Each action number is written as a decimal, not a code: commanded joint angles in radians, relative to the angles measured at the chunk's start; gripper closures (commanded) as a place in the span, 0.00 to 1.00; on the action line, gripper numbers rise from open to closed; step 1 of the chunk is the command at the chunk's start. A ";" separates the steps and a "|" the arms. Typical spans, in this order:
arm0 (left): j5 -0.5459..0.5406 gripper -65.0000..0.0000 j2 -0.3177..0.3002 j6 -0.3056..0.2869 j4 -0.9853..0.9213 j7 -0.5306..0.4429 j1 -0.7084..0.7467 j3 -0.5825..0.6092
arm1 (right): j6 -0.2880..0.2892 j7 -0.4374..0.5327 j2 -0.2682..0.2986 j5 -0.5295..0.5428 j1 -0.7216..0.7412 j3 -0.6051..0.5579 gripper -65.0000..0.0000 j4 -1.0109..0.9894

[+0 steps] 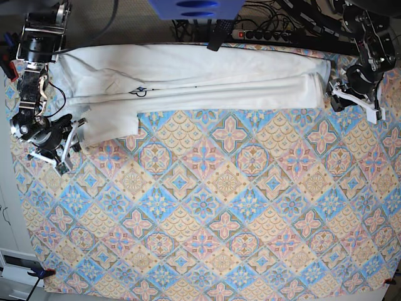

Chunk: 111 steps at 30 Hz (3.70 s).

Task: Fold the T-shirt properly
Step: 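Grasp the loose sleeve corner with the right gripper and tuck it in, then grasp the shirt ends with both grippers and straighten the folded strip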

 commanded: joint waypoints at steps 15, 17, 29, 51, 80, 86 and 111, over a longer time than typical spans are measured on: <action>-0.008 0.55 -0.011 -0.003 0.014 -0.016 0.006 -0.006 | -0.005 0.126 0.022 -0.003 0.070 -0.010 0.66 -0.322; -0.008 0.55 -0.011 -0.003 0.014 -0.015 0.003 -0.006 | -0.005 0.135 0.022 -0.003 0.070 -0.010 0.63 -0.349; -0.008 0.55 -0.011 -0.003 0.014 -0.015 0.001 -0.006 | -0.005 0.127 0.020 -0.002 0.070 -0.140 0.45 -0.356; -0.008 0.55 -0.011 -0.003 0.014 -0.015 0.001 -0.006 | -0.005 0.121 -0.015 0.005 0.060 -0.178 0.59 -0.362; -0.008 0.55 -0.011 -0.003 0.013 -0.015 0.000 -0.006 | -0.005 -0.120 -0.004 0.276 -0.159 0.093 1.00 0.119; -0.008 0.55 -0.011 -0.003 0.013 -0.015 0.000 -0.006 | -0.005 -0.172 -0.007 0.279 -0.286 0.138 1.00 0.311; -0.007 0.54 -0.062 -0.004 0.014 -0.013 0.008 -0.006 | -0.005 -0.201 -0.033 0.086 -0.544 0.135 0.72 0.503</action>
